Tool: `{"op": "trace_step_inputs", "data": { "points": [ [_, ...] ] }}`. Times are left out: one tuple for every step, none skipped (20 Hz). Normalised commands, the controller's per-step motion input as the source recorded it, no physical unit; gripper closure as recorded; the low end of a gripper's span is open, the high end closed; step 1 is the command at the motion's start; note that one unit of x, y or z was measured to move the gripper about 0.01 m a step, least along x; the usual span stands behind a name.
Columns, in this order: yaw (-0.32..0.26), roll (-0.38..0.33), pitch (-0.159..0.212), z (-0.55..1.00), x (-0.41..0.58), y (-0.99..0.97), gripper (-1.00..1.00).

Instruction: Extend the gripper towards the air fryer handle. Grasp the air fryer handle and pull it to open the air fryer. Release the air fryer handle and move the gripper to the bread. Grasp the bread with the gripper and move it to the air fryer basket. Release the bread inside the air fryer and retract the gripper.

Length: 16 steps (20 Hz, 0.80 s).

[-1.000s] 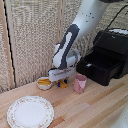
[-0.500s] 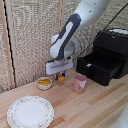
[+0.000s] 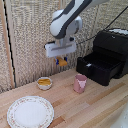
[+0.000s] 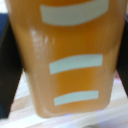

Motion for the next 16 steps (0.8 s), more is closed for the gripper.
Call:
{"op": "trace_step_inputs", "data": {
  "points": [
    [-0.313, -0.033, -0.035, 0.6, 0.071, -0.07, 1.0],
    [-0.302, -0.008, -0.042, 0.58, 0.074, -0.13, 1.0],
    [-0.308, -0.016, -0.086, 0.46, 0.066, -0.07, 1.0],
    [-0.288, 0.061, -0.057, 0.56, 0.0, -0.09, 1.0],
    [-0.272, 0.095, -0.045, 0.57, 0.0, -0.12, 1.0],
    [-0.268, 0.114, -0.027, 0.62, 0.0, -0.14, 1.0],
    [-0.264, 0.116, -0.018, 0.61, -0.006, -0.18, 1.0],
    [-0.247, 0.12, -0.036, 0.54, 0.0, -0.21, 1.0],
    [-0.235, 0.11, -0.044, 0.52, 0.0, -0.26, 1.0],
    [-0.218, 0.107, -0.039, 0.54, 0.0, -0.33, 1.0],
    [-0.19, 0.114, -0.022, 0.56, 0.0, -0.42, 1.0],
    [-0.162, 0.114, -0.012, 0.54, 0.0, -0.52, 1.0],
    [-0.132, 0.116, -0.004, 0.49, 0.0, -0.61, 1.0],
    [-0.116, 0.104, 0.0, 0.43, -0.026, -0.69, 1.0],
    [-0.11, 0.103, 0.0, 0.32, -0.046, -0.72, 1.0],
    [-0.108, 0.103, 0.0, 0.24, -0.031, -0.73, 1.0]
  ]
}}
